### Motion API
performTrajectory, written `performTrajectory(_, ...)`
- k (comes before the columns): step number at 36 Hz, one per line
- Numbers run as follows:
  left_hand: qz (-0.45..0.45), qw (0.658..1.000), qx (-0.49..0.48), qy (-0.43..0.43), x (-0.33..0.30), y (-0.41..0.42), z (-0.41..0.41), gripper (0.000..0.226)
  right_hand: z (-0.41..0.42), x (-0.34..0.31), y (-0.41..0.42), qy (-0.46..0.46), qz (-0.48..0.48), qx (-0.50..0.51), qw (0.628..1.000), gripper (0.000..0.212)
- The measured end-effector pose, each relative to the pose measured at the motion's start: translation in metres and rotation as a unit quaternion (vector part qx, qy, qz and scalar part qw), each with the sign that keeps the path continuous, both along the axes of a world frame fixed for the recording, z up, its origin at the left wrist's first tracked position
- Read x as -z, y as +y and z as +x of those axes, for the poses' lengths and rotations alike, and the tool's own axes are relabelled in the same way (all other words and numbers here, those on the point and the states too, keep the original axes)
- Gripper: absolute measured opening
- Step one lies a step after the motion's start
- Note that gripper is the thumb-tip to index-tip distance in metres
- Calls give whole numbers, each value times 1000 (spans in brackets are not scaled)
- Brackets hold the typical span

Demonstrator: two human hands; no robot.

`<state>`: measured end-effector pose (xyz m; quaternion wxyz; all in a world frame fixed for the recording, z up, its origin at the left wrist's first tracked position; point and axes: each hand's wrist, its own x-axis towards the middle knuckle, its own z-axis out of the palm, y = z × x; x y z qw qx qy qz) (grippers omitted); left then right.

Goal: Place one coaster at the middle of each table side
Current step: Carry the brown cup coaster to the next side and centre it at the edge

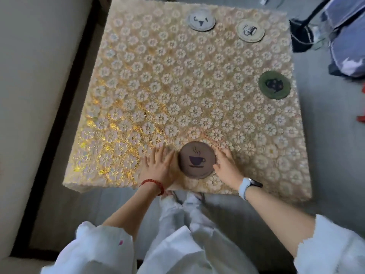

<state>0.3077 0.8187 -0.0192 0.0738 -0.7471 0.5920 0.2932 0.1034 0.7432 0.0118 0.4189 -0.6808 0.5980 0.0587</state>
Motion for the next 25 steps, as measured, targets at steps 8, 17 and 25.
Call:
performTrajectory(8,-52,999,2,0,21,-18,0,88,-16,29,5,122,-128,-154,972,84)
performTrajectory(17,-58,998,28,-18,30,-13,2,93,-23,38,5,93,-143,-153,973,90)
performTrajectory(25,-66,998,12,-5,26,-8,-3,92,-24,35,3,86,-139,-154,975,85)
